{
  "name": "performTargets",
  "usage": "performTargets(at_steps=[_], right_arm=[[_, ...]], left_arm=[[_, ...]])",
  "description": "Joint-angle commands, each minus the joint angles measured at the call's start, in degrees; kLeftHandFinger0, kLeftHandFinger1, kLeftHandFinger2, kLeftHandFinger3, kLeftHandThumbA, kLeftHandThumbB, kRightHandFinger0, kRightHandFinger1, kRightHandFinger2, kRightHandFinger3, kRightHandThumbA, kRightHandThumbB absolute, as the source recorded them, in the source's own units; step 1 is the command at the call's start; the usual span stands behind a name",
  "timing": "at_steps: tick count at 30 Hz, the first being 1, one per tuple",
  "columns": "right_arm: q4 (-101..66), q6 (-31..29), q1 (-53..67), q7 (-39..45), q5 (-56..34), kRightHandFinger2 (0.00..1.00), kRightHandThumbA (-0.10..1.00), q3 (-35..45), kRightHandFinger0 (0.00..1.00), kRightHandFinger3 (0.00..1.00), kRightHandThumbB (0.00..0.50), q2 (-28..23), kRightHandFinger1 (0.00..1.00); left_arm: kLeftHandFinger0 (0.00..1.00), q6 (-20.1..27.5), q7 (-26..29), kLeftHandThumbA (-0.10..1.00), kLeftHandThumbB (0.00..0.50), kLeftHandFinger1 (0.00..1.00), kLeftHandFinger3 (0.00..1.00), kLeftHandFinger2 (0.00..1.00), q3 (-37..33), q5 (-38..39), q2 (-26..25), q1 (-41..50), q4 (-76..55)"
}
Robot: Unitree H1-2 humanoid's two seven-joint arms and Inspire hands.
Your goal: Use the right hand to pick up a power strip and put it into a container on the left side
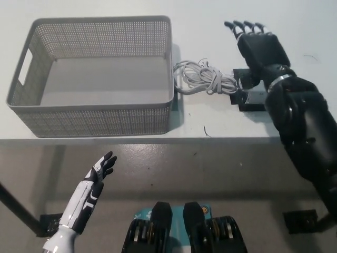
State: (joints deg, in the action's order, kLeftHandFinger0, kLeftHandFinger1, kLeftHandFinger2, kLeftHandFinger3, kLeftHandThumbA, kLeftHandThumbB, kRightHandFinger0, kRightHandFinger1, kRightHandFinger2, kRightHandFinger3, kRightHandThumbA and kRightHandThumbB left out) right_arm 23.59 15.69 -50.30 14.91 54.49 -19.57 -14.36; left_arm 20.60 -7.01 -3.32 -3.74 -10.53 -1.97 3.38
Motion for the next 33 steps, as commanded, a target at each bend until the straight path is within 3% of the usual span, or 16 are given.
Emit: performTargets(at_steps=[1,8,14,19,23,27,28,33], right_arm=[[5.24,2.11,-5.22,-4.19,0.95,1.0,1.0,-0.82,1.0,1.0,0.421,0.73,1.0],[14.95,0.82,-7.26,-7.91,-1.21,1.0,1.0,-1.07,1.0,1.0,0.449,2.36,1.0],[20.56,0.29,-8.47,-11.0,-1.63,1.0,1.0,-1.83,1.0,1.0,0.433,3.41,1.0],[26.81,-0.49,-9.71,-21.58,-0.3,1.0,1.0,-3.24,1.0,1.0,0.421,4.61,1.0],[34.07,-1.74,-10.61,-34.68,0.53,1.0,1.0,-4.32,1.0,1.0,0.412,6.44,1.0],[40.03,-5.05,-11.21,-47.86,-0.46,1.0,1.0,-3.93,1.0,1.0,0.363,8.0,1.0],[41.89,-5.88,-11.24,-51.43,-0.59,1.0,1.0,-4.04,1.0,1.0,0.325,8.52,1.0],[46.33,-9.69,-12.2,-58.45,-2.38,1.0,1.0,-3.29,1.0,1.0,0.279,10.1,1.0]], left_arm=[[1.0,1.16,-1.09,1.0,0.253,1.0,1.0,1.0,-0.25,0.79,-0.8,-0.73,-0.7],[1.0,0.37,-1.26,1.0,0.267,1.0,1.0,1.0,0.03,1.34,-0.87,-0.93,-0.84],[1.0,0.64,-1.21,1.0,0.264,1.0,1.0,1.0,0.13,1.31,-0.94,-1.12,-0.68],[1.0,0.9,-1.62,1.0,0.254,1.0,1.0,1.0,0.14,1.79,-0.91,-1.13,-0.5],[1.0,0.74,-1.71,1.0,0.249,1.0,1.0,1.0,0.24,1.91,-0.87,-0.61,-0.67],[1.0,0.8,-1.74,1.0,0.251,1.0,1.0,1.0,0.19,1.91,-0.82,-0.48,-0.78],[1.0,0.98,-1.8,1.0,0.247,1.0,1.0,1.0,0.07,1.92,-0.76,-0.38,-0.7],[1.0,1.31,-1.72,1.0,0.252,1.0,1.0,1.0,-0.02,1.45,-0.77,-0.6,-0.36]])
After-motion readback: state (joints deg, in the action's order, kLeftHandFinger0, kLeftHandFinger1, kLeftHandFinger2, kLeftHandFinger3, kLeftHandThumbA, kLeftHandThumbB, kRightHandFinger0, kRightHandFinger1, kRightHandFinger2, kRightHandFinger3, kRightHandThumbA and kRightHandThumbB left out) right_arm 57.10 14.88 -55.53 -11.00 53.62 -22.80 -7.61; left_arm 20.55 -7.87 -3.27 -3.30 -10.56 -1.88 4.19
